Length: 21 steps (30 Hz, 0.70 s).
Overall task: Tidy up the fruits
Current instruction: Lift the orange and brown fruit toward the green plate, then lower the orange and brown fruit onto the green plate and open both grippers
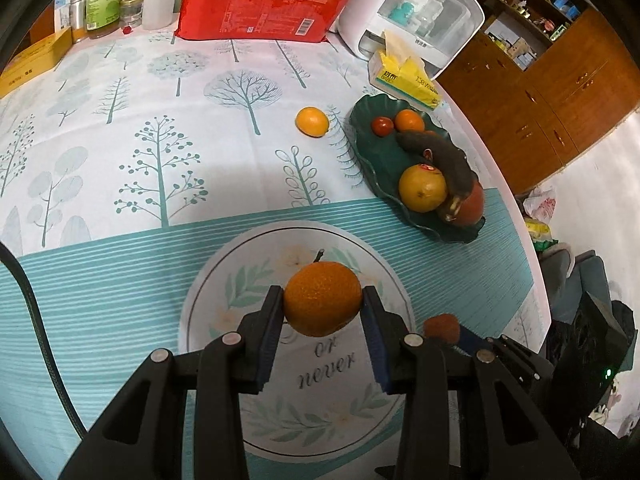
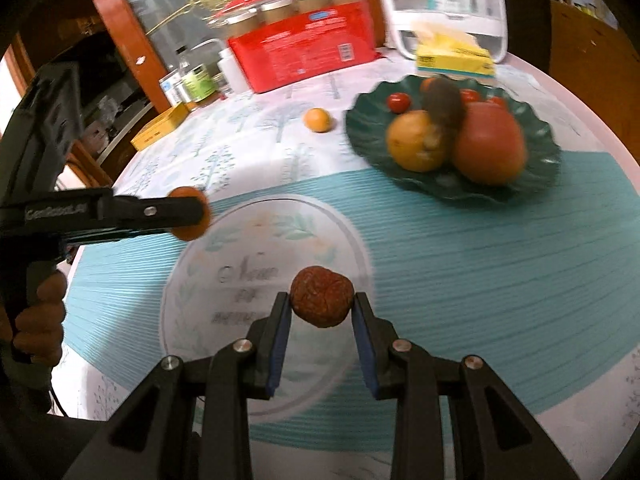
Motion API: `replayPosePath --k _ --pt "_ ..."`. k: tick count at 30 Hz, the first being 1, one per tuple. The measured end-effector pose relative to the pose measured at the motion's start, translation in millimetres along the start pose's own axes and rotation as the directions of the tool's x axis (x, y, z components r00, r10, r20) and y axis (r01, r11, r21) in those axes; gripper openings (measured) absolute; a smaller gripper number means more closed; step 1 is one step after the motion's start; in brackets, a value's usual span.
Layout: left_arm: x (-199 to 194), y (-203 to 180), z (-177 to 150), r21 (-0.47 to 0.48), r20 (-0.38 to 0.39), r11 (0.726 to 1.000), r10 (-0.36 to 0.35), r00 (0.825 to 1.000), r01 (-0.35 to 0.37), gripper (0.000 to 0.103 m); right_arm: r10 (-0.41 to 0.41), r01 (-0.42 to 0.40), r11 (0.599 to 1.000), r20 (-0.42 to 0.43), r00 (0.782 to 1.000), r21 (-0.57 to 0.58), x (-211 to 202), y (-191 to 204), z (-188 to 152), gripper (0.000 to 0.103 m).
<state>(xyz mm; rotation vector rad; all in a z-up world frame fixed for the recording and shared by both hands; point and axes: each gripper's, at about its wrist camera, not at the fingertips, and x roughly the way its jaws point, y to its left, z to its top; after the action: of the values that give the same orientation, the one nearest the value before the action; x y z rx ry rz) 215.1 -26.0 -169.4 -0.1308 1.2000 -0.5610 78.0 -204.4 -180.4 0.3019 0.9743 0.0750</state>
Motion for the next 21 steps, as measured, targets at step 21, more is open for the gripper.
replayPosePath --k 21 --pt "10 -73 32 -0.094 0.141 0.993 0.087 0.986 -0.074 0.037 -0.090 0.090 0.996 0.036 0.995 -0.024 -53 -142 43 0.031"
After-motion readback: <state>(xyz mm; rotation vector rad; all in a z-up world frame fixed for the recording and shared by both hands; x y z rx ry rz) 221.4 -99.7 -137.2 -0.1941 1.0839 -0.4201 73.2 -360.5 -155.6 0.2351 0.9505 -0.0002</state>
